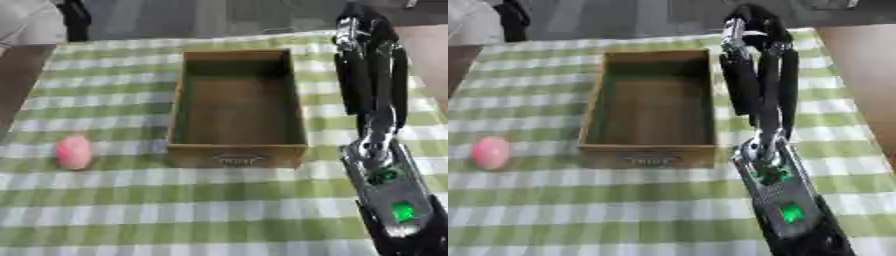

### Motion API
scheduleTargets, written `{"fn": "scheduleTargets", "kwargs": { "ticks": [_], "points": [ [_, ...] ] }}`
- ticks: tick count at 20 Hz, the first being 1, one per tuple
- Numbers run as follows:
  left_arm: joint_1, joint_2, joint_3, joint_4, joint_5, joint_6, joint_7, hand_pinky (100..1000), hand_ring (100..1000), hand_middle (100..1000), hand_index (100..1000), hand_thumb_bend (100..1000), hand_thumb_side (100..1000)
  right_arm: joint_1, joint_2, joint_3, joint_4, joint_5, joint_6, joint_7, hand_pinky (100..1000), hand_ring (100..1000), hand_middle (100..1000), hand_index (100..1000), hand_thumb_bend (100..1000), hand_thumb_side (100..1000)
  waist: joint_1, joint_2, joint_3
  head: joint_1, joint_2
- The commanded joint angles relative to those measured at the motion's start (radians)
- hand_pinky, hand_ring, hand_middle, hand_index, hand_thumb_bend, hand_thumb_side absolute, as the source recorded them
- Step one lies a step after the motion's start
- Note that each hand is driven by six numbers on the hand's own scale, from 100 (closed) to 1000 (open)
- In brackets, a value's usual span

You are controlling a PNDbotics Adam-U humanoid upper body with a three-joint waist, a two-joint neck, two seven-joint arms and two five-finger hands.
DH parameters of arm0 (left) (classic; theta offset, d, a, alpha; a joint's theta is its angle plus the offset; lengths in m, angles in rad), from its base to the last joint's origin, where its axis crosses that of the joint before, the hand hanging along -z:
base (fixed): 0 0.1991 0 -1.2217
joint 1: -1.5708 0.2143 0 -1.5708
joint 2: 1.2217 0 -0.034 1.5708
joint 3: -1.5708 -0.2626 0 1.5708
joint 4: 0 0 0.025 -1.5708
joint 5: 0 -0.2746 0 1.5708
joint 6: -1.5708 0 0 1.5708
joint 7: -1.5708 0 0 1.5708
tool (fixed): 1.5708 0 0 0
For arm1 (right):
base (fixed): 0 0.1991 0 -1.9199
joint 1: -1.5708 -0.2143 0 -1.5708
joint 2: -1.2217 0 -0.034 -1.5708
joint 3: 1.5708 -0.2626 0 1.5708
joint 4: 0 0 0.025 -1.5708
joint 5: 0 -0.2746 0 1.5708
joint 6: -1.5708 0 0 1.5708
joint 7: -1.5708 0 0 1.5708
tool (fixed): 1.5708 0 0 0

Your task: Pick up objects on the table and place them in the box.

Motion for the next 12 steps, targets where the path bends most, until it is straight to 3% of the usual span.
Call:
{"fn": "scheduleTargets", "kwargs": {
  "ticks": [1, 6, 9, 12],
  "points": [
    [-0.014, 0.05, 0.012, -0.02, -0.01, -0.017, 0.014, 414, 469, 465, 794, 100, 916, -0.014, -0.014, -0.006, -0.02, 0.006, -0.001, 0.005, 858, 685, 686, 850, 100, 927, 0.0, -0.017, -0.001, -0.005, 0.026],
    [-0.026, 0.076, 0.006, -0.02, -0.016, -0.036, 0.03, 414, 469, 467, 795, 100, 910, -0.018, -0.016, -0.006, -0.02, 0.005, 0.001, 0.008, 857, 683, 684, 850, 100, 928, -0.002, -0.015, -0.006, -0.022, 0.069],
    [-0.03, 0.09, 0.005, -0.02, -0.023, -0.043, 0.035, 412, 467, 471, 801, 100, 904, -0.024, -0.018, -0.005, -0.02, 0.004, 0.004, 0.01, 856, 681, 683, 849, 100, 928, -0.005, -0.011, -0.007, -0.029, 0.071],
    [-0.032, 0.131, -0.005, -0.02, -0.04, -0.054, 0.034, 327, 427, 462, 804, 100, 888, -0.028, -0.021, -0.005, -0.02, 0.002, 0.007, 0.011, 857, 680, 682, 849, 100, 929, -0.008, -0.007, -0.005, -0.037, 0.067]
  ]
}}
